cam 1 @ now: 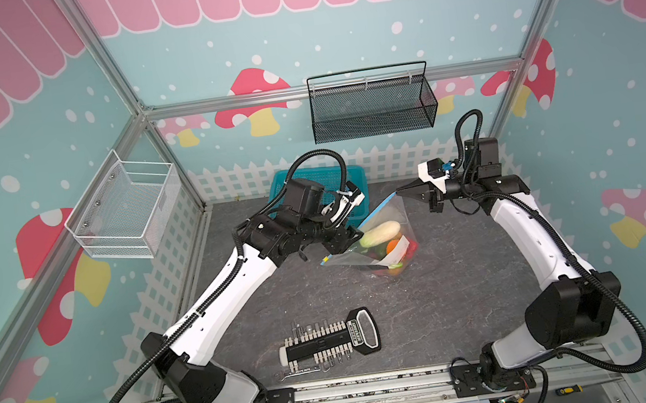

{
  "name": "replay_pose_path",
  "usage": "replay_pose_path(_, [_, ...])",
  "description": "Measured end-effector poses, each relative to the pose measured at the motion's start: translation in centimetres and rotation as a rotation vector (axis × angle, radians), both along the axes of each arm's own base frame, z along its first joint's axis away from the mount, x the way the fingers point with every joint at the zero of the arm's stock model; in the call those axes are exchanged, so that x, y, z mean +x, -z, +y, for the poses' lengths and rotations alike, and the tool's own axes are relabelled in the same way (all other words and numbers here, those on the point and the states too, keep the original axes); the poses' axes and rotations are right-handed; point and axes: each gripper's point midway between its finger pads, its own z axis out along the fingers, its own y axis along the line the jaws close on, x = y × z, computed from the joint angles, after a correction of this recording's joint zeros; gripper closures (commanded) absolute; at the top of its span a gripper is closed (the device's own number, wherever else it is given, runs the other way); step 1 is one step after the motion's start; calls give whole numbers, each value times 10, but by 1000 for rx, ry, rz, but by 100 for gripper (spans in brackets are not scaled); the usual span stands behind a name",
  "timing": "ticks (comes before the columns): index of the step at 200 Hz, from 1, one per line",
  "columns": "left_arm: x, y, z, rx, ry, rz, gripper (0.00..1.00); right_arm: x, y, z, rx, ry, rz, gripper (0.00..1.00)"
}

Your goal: Place the food in the zip-top bag and seal the zipper

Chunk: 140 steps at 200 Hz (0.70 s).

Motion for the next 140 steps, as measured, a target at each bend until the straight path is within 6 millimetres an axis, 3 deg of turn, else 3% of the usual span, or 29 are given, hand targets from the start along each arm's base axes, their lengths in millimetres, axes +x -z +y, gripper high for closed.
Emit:
replay_pose_path(48, [9,16,-28,-49,41,109,65,1,2,3,-3,-2,5,100])
replay_pose_path(88, [7,20,-31,-63,46,148,82,1,2,3,-4,-2,3,100])
replay_pose_path(140, [5,21,-32,-67,48,166,92,1,2,3,-4,-1,6,100])
